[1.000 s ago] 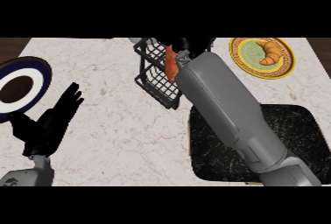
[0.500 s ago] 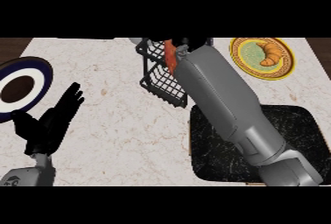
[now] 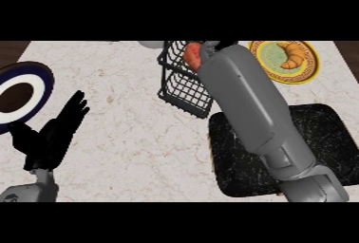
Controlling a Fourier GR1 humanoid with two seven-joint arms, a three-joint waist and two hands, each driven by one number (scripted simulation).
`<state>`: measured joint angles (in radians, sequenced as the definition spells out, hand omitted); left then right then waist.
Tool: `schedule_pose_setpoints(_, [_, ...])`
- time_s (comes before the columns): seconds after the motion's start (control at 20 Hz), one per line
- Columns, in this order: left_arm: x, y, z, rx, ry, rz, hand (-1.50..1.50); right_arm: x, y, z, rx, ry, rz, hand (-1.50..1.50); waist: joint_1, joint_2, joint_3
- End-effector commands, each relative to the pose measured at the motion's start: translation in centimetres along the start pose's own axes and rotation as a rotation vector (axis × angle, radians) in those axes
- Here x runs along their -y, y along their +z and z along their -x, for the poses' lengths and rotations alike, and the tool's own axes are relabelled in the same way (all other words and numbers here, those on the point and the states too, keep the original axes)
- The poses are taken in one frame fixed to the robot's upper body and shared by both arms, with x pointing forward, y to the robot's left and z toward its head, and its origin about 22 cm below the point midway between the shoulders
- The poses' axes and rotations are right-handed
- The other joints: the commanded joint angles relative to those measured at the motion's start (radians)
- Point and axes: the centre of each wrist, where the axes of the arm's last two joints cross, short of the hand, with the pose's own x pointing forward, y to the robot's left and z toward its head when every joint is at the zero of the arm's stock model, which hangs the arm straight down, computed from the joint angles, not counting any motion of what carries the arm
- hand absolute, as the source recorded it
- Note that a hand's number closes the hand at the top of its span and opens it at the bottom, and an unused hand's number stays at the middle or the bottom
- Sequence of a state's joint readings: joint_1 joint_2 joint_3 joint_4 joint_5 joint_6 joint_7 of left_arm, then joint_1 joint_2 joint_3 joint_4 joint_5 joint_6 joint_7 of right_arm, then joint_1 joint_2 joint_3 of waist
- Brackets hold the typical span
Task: Pick the sweet potato from the tray and place it in the tiered basket
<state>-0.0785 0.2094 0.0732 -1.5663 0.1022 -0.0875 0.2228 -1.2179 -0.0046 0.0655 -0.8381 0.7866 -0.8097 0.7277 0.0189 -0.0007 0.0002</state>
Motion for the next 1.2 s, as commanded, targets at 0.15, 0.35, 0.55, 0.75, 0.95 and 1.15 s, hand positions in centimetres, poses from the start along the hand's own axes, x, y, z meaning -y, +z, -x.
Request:
schedule_pose_setpoints(0.15, [-1.2, -0.3, 0.8, -0.007, 0.008, -0.038, 0.00, 4.2, -2.2, 0.1, -0.056, -0.248, 0.176, -1.50, -0.030, -0.003, 0.000])
schedule_pose_setpoints(0.35, [0.0, 0.0, 0.2, -0.008, 0.015, -0.047, 0.00, 6.9, -2.0, 2.3, -0.067, -0.253, 0.260, -1.50, -0.048, -0.011, 0.000])
schedule_pose_setpoints(0.55, [-0.7, 0.9, 0.9, -0.017, 0.023, -0.058, 0.00, 12.6, -3.4, 3.1, -0.078, -0.253, 0.328, -1.50, -0.063, -0.016, 0.000])
schedule_pose_setpoints(0.75, [-2.1, 0.7, -0.4, -0.020, -0.004, -0.047, 0.00, 17.7, -2.1, 5.6, -0.050, -0.235, 0.377, -1.50, -0.050, -0.010, 0.000])
schedule_pose_setpoints(0.95, [-0.7, 1.1, -0.1, -0.011, -0.002, -0.060, 0.00, 23.1, 0.4, 6.1, -0.047, -0.214, 0.375, -1.50, -0.046, -0.009, 0.000])
schedule_pose_setpoints(1.15, [-0.5, 1.3, -0.8, -0.012, 0.002, -0.041, 0.00, 28.8, 1.9, 7.1, -0.051, -0.179, 0.368, -1.50, -0.046, -0.007, 0.001])
